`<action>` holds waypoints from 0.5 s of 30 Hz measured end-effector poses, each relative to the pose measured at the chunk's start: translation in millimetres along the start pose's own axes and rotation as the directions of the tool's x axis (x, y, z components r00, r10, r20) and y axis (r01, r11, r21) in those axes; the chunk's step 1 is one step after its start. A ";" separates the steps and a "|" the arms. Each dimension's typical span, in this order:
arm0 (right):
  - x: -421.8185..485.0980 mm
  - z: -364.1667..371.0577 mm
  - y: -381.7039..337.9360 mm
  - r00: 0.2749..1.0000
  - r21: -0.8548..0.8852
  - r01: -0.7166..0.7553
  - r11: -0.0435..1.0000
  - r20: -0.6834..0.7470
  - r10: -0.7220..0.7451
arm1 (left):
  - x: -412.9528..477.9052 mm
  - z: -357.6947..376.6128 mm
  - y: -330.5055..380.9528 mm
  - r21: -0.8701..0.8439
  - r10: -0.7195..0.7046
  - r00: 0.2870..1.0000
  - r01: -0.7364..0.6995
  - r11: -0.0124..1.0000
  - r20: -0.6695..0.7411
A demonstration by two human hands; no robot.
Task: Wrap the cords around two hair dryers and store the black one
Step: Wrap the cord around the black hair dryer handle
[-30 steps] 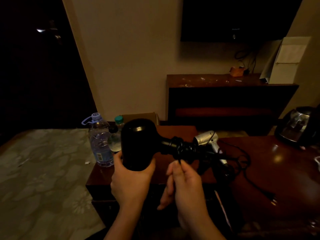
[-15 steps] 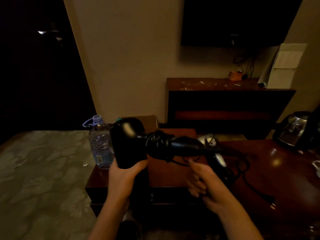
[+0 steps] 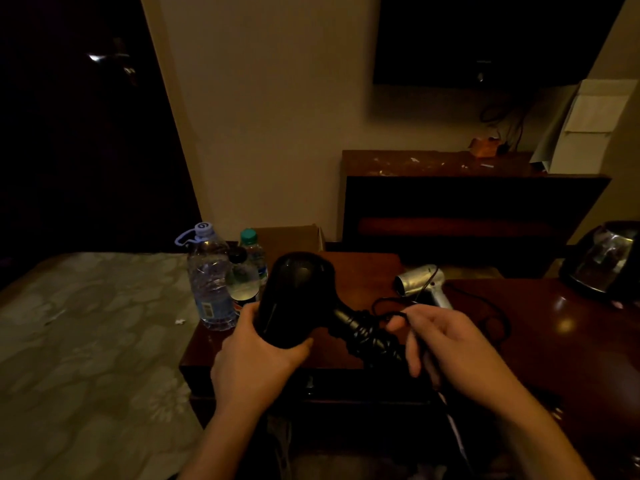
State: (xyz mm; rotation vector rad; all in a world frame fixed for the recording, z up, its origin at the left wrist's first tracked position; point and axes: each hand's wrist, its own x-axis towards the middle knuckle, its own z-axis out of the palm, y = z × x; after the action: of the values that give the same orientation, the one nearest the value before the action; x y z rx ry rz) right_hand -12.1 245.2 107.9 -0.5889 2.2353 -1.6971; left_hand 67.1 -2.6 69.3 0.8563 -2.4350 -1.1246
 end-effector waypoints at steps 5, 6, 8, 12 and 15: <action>-8.3 17.7 -6.4 0.964 -0.727 0.078 0.682 -0.120 -0.238 | -8.8 6.7 7.9 0.080 0.027 0.997 -0.021 0.997 -0.075; -8.1 21.9 -4.9 0.971 -0.762 0.060 0.645 -0.106 -0.216 | -8.5 7.3 9.3 0.107 0.047 0.995 -0.036 0.994 -0.093; -6.1 31.9 -0.6 0.983 -0.663 0.015 0.748 -0.125 -0.131 | -7.2 10.2 10.8 0.123 0.046 0.992 -0.032 0.992 -0.119; -5.8 68.9 -2.8 0.942 0.169 -0.005 0.986 -0.329 0.061 | -8.1 23.1 13.2 -0.076 -0.134 0.980 0.124 0.989 -0.147; -10.3 104.6 3.3 0.879 0.329 0.176 0.928 -0.477 0.002 | -10.9 36.0 15.1 -0.177 -0.218 0.973 0.202 0.963 -0.072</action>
State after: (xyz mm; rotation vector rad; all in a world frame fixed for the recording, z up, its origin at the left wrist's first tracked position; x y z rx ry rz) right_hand 43.5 162.0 75.7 -0.2002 2.1057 -2.4459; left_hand 51.1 32.8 57.6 1.1054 -2.1783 -1.3135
